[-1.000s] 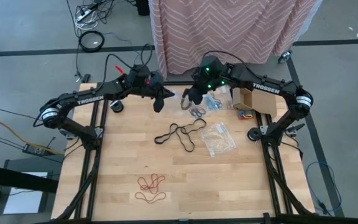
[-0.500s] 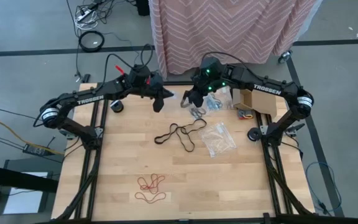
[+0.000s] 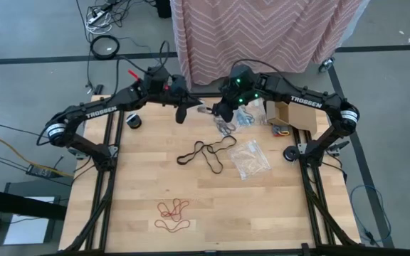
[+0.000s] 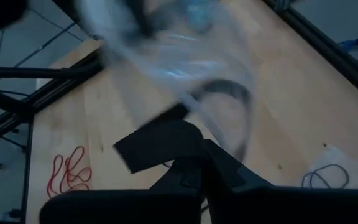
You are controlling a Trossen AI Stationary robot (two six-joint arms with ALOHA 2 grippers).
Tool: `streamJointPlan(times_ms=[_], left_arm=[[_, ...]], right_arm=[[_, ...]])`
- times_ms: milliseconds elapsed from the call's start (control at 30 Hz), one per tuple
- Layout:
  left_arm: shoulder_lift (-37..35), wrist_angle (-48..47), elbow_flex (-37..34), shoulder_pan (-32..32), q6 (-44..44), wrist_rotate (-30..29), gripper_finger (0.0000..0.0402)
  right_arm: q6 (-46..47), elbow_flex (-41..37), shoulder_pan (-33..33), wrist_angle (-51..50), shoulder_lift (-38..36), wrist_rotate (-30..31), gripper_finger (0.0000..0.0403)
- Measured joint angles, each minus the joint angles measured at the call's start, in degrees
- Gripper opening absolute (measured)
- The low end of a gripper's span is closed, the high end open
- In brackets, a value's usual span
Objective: Sort rubber bands
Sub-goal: Put the black rubber band into the left transparent zip bag
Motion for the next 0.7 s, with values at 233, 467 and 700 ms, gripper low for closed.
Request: streamJointPlan(times_ms=[233, 467, 700], left_arm=[[0.6, -0.8, 0.4, -0.6, -0.6, 4.7, 0.0], [3.3, -0.4, 0.4, -0.6, -0.7, 4.8, 0.0], [4.4, -5.7, 0.5, 0.2, 1.2, 5.1, 0.0]], right_arm=[[0.2, 0.0, -0.8, 1.1, 0.3, 0.2, 0.0], [1.2, 0.0, 0.9, 4.0, 4.8, -4.7, 0.0], [1.3, -0.1, 2.2, 10.9, 6.8, -6.9, 0.0012]])
